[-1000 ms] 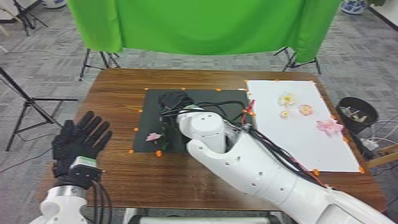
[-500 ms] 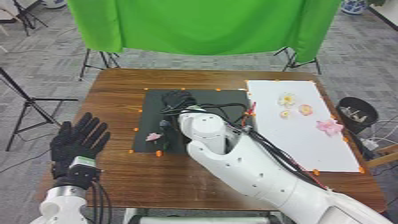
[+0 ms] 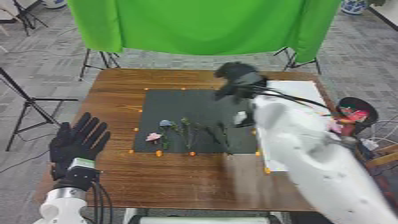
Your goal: Arrange flowers
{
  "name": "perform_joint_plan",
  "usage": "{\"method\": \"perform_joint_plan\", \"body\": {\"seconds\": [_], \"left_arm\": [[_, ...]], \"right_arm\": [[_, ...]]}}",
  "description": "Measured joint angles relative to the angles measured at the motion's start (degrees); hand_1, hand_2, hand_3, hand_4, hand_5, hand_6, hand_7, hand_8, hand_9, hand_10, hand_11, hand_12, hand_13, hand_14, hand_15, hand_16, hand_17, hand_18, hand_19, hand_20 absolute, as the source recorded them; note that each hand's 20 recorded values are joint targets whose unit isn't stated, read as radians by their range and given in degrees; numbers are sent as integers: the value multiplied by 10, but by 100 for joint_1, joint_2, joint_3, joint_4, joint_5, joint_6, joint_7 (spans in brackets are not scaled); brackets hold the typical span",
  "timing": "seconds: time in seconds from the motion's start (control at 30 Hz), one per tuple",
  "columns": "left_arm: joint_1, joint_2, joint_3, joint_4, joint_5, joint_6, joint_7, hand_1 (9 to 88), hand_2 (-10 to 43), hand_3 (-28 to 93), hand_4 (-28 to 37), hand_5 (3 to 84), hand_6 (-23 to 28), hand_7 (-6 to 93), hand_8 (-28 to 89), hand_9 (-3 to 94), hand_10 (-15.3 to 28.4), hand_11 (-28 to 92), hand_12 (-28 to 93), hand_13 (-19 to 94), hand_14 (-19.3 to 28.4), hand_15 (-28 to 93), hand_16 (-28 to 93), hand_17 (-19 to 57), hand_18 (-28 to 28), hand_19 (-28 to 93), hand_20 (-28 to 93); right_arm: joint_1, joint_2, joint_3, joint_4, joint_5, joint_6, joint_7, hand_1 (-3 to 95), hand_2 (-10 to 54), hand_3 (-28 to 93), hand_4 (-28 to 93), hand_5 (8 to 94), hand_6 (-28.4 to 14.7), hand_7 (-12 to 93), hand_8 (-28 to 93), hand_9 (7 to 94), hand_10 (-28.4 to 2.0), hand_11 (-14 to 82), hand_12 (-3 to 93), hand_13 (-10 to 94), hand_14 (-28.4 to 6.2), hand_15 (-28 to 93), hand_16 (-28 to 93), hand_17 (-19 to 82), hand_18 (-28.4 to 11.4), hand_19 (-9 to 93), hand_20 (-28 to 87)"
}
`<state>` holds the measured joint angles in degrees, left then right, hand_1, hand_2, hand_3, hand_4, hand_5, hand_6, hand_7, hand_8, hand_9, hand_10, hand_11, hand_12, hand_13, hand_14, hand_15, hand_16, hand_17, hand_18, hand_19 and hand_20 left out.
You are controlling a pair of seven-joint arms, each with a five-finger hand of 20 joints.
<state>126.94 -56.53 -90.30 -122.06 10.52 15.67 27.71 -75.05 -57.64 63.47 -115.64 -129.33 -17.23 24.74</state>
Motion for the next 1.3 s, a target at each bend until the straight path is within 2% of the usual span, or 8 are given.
{"method": "perform_joint_plan", "body": {"seconds": [0.17, 0.27, 0.57, 0.7, 0.8, 0.9, 1.07, 1.3], "left_arm": [[88, 3, -31, -28, -9, 12, 220, 259, 143, 711, -283, 404, 106, 138, -87, 320, 163, 261, 110, 237, 171, 418, -72, -72, 152, 358, 94], [126, 3, -61, -28, 25, -3, 267, 259, 143, 710, -283, 403, 105, 139, -87, 318, 162, 259, 111, 235, 167, 411, -71, -71, 151, 352, 92], [108, 3, -32, -20, 152, -104, 262, 258, 140, 712, -283, 401, 106, 134, -86, 319, 160, 255, 113, 234, 167, 407, -66, -70, 151, 348, 95], [67, 3, 13, -19, 159, -107, 247, 263, 147, 707, -283, 401, 105, 133, -86, 321, 161, 258, 113, 238, 169, 411, -67, -70, 151, 347, 96], [42, 3, 37, -19, 159, -105, 223, 264, 148, 707, -283, 401, 105, 135, -86, 322, 161, 258, 113, 238, 169, 413, -67, -70, 151, 348, 97], [29, 3, 45, -19, 159, -108, 197, 264, 150, 705, -283, 404, 105, 137, -86, 323, 161, 259, 113, 240, 169, 415, -67, -71, 152, 349, 98], [24, 3, 61, -20, 161, -112, 179, 263, 150, 706, -283, 407, 106, 140, -89, 325, 161, 260, 112, 242, 171, 418, -68, -71, 152, 350, 98], [26, -5, 86, -19, 161, -132, 144, 263, 151, 707, -283, 407, 105, 139, -89, 326, 161, 261, 112, 241, 170, 417, -69, -71, 153, 351, 97]], "right_arm": [[-1292, 1143, 1367, -38, 74, 896, 80, 402, -95, 838, -283, 479, -16, 172, -129, 492, -121, 82, 141, 483, -113, 212, 196, 212, -178, 541, 241], [-2059, 1520, 2216, 103, 65, 986, 100, 401, -95, 838, -283, 456, -18, 171, -129, 461, -123, 72, 140, 459, -116, 178, 205, 209, -174, 510, 227], [-2515, 1594, 2829, 669, 412, -321, 999, 420, -95, 830, -283, 401, -20, 161, -127, 400, -114, 60, 119, 427, -118, 134, 208, 199, -185, 499, 225], [-2500, 1531, 2802, 958, 610, -378, 741, 488, -95, 815, -282, 517, 11, 190, -148, 536, -85, 97, 108, 572, -74, 191, 217, 237, -172, 624, 272], [-2516, 1526, 2677, 1157, 546, 4, 378, 503, -95, 804, -283, 559, 23, 196, -150, 592, -81, 103, 121, 611, -69, 213, 232, 247, -170, 648, 286], [-2538, 1512, 2503, 1224, 484, 421, 327, 597, -95, 679, -283, 711, 39, 236, -47, 827, -74, 59, 311, 709, -44, 196, 406, 268, -166, 672, 320], [-2504, 1445, 2378, 1224, 385, 444, 356, 627, -95, 673, -283, 784, 37, 267, -11, 901, -77, 86, 409, 751, -49, 213, 456, 279, -161, 664, 329], [-2540, 1439, 2216, 1226, 248, 905, 357, 628, -95, 702, -282, 838, 22, 235, 0, 929, -75, 83, 419, 783, -48, 196, 484, 322, -171, 649, 336]]}}
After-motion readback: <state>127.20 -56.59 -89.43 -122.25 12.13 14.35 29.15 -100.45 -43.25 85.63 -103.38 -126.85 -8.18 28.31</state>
